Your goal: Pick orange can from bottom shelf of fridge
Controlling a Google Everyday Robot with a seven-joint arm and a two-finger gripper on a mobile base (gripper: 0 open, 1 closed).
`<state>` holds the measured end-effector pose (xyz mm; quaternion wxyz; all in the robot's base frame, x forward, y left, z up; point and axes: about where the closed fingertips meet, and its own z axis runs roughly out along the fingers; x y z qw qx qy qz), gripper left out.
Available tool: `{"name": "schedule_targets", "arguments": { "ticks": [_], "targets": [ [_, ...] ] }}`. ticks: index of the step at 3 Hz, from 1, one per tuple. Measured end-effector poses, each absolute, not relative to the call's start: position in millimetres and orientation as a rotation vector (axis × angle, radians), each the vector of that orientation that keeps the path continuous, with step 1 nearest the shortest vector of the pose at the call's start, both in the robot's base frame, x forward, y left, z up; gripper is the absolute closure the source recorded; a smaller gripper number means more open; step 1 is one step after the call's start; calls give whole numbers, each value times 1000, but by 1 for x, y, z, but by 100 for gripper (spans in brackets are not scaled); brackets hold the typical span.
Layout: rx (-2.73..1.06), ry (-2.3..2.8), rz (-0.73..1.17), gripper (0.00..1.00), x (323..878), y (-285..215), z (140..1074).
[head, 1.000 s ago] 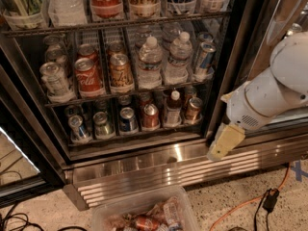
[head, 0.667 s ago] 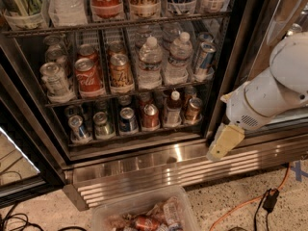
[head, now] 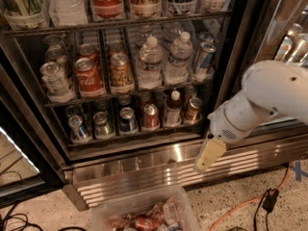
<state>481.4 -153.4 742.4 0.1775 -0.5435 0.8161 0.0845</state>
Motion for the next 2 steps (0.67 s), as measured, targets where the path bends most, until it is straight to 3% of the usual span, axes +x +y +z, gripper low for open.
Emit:
{"name": "schedule_targets", "arguments": {
  "ticks": [2],
  "targets": [
    [-1382,2381,260,0,477,-149,665]
  ]
}}
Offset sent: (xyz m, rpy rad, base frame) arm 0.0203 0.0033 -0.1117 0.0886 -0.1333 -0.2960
